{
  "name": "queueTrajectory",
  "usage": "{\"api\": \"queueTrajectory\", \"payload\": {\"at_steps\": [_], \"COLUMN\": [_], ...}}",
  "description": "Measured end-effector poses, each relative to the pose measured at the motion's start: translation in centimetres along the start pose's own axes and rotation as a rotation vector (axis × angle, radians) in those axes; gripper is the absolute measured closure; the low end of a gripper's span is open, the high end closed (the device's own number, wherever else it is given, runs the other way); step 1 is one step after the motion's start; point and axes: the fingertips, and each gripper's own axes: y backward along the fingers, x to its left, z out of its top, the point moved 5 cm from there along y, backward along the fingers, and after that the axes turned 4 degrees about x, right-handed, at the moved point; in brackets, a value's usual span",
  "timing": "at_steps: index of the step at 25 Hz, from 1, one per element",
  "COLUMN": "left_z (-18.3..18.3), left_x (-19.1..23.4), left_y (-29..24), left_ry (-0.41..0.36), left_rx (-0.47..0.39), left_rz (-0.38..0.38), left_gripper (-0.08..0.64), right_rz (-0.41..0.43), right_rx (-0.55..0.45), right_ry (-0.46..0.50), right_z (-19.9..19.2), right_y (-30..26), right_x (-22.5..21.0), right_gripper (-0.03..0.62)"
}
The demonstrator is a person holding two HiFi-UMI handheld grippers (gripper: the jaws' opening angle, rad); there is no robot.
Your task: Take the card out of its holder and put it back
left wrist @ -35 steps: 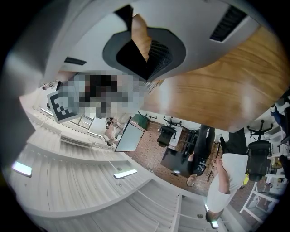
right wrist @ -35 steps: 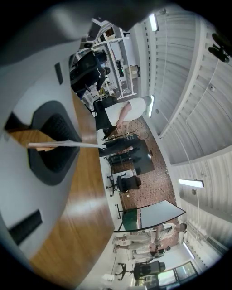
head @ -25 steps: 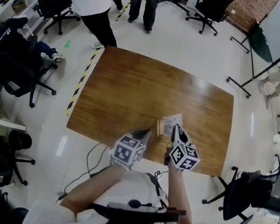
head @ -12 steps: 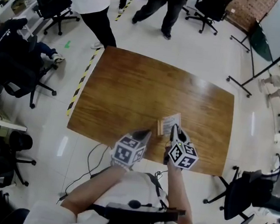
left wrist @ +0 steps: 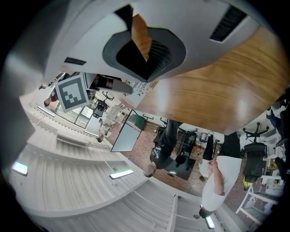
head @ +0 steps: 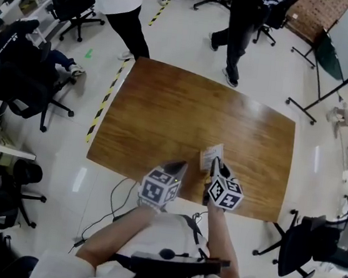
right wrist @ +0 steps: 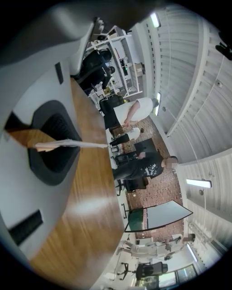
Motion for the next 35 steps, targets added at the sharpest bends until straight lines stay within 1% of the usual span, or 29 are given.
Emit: {"api": "queueTrajectory", "payload": {"at_steps": [8, 12, 13, 14, 18, 21, 23, 24, 27, 28, 31, 35], "left_z": [-0.2, -0.1, -0.1, -0.1, 0.1, 0.4, 0.6, 0.7, 0.7, 0.7, 0.4, -0.8], "left_x": [0.4, 0.4, 0.4, 0.4, 0.2, -0.4, -1.0, -1.2, -2.0, -2.4, -3.5, -4.9], "left_y": [-0.1, -0.2, -0.2, -0.1, 0.0, 0.2, 0.5, 0.7, 1.6, 1.9, 2.6, 3.9], "left_ry": [0.001, 0.006, 0.007, 0.008, 0.013, 0.015, 0.019, 0.023, 0.040, 0.045, 0.060, 0.070], "left_rx": [0.005, 0.004, 0.002, 0.000, -0.010, -0.026, -0.040, -0.047, -0.067, -0.073, -0.084, -0.096], "left_rz": [-0.002, 0.000, 0.001, 0.003, 0.002, 0.000, 0.002, 0.004, 0.014, 0.018, 0.029, 0.035], "left_gripper": [0.566, 0.566, 0.566, 0.566, 0.566, 0.566, 0.566, 0.566, 0.566, 0.566, 0.566, 0.566], "right_rz": [-0.001, -0.012, -0.015, -0.015, 0.003, 0.018, 0.022, 0.024, 0.045, 0.058, 0.094, 0.123], "right_rx": [0.021, 0.032, 0.029, 0.024, -0.020, -0.065, -0.100, -0.119, -0.153, -0.153, -0.146, -0.135], "right_ry": [-0.004, -0.007, -0.004, -0.003, 0.006, 0.021, 0.029, 0.032, 0.045, 0.046, 0.030, -0.015], "right_z": [-1.0, -0.9, -0.6, -0.4, 1.7, 3.7, 5.1, 5.7, 7.0, 7.2, 7.5, 6.3], "right_y": [-0.8, -0.9, -0.8, -0.6, 0.7, 2.4, 3.9, 4.7, 7.0, 7.7, 9.4, 11.4], "right_x": [0.2, -0.2, -0.3, -0.3, -0.2, 0.0, 0.1, 0.3, 0.8, 1.0, 1.2, 1.3], "right_gripper": [0.561, 0.535, 0.511, 0.467, 0.371, 0.367, 0.374, 0.432, 0.568, 0.594, 0.595, 0.595]}}
